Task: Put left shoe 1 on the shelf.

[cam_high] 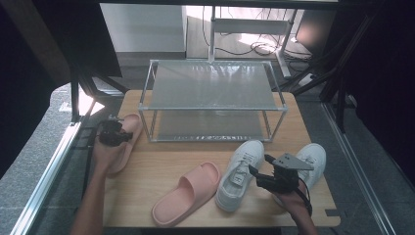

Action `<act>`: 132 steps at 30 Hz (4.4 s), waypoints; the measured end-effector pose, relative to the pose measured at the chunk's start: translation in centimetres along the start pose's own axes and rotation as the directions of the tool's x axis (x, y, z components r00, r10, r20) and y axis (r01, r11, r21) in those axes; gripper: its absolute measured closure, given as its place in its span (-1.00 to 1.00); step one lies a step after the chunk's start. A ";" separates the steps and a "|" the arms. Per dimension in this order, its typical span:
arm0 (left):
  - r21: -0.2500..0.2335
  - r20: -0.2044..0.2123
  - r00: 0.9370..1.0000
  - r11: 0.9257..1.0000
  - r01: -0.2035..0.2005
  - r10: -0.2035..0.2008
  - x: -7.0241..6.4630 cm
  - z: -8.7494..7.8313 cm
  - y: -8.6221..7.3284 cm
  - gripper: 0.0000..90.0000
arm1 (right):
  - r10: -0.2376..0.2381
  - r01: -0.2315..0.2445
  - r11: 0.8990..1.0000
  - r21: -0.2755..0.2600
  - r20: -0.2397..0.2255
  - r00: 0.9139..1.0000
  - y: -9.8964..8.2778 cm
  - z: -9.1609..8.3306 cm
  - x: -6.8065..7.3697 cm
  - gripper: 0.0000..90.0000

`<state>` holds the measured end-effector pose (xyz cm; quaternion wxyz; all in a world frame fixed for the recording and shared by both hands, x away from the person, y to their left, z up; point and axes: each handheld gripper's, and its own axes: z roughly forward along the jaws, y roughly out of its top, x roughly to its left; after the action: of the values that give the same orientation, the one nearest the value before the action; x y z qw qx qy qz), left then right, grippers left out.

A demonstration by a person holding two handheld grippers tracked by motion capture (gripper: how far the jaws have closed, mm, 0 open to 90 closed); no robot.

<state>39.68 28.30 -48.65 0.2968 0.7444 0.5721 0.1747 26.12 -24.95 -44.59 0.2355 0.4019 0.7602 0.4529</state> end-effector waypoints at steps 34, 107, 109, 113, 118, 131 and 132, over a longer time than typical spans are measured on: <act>-0.094 0.174 0.974 0.987 -0.129 0.144 -6.6 -10.5 -5.1 0.90 | -0.007 0.007 1.000 -0.007 -0.001 1.000 0.2 -0.3 0.2 -0.35; -0.097 0.207 0.921 0.944 -0.316 0.329 -18.6 3.7 5.7 0.89 | 0.009 -0.009 1.000 0.000 0.008 1.000 -0.1 -0.2 -0.4 -0.35; -0.098 0.203 0.921 0.943 -0.319 0.333 -18.8 4.2 5.6 0.89 | 0.008 -0.008 1.000 0.001 0.008 1.000 -0.2 -0.2 -0.4 -0.35; -0.086 0.193 0.923 0.943 -0.322 0.333 -18.9 5.1 5.4 0.89 | 0.010 -0.010 1.000 0.002 0.009 1.000 -0.2 -0.3 -0.4 -0.35; -0.086 0.179 0.926 0.943 -0.322 0.332 -19.1 5.8 5.3 0.89 | 0.011 -0.011 1.000 0.004 0.010 1.000 -0.2 -0.3 -0.5 -0.35; -0.105 0.141 0.919 0.929 -0.356 0.368 -19.3 7.4 5.2 0.86 | 0.009 -0.009 1.000 0.009 0.009 1.000 -0.3 -0.1 -0.4 -0.35; -0.104 0.139 0.922 0.931 -0.349 0.361 -19.5 7.7 5.2 0.86 | 0.008 -0.008 1.000 0.008 0.010 1.000 -0.3 -0.1 -0.4 -0.35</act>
<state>42.65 6.95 -49.64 0.3327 0.8349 0.3956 0.1888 26.17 -25.45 -44.82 0.2360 0.4081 0.7593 0.4485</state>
